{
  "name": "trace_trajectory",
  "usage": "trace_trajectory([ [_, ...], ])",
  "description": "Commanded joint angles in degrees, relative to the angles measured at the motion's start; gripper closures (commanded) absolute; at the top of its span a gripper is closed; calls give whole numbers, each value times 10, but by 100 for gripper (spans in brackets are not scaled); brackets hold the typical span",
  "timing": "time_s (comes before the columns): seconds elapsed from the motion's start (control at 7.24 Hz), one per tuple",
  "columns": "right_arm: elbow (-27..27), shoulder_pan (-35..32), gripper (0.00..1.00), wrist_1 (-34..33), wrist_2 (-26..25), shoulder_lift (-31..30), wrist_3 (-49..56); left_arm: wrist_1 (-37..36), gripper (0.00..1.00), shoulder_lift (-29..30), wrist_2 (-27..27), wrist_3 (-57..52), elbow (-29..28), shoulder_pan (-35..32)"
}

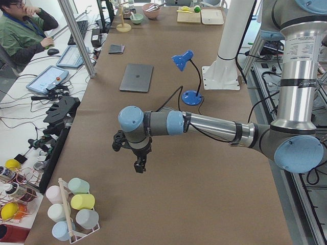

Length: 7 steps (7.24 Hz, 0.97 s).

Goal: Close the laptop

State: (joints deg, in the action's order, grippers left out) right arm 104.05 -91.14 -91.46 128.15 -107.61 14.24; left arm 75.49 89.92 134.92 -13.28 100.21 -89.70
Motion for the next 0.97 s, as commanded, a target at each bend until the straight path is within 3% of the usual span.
trace_trajectory([
  [0.0, -1, 0, 0, 0, 3, -2, 0, 0, 2, -1, 0, 0, 1, -1],
  [0.83, 0, 1, 0, 0, 5, -2, 1, 0, 2, 0, -6, 0, 2, 0],
])
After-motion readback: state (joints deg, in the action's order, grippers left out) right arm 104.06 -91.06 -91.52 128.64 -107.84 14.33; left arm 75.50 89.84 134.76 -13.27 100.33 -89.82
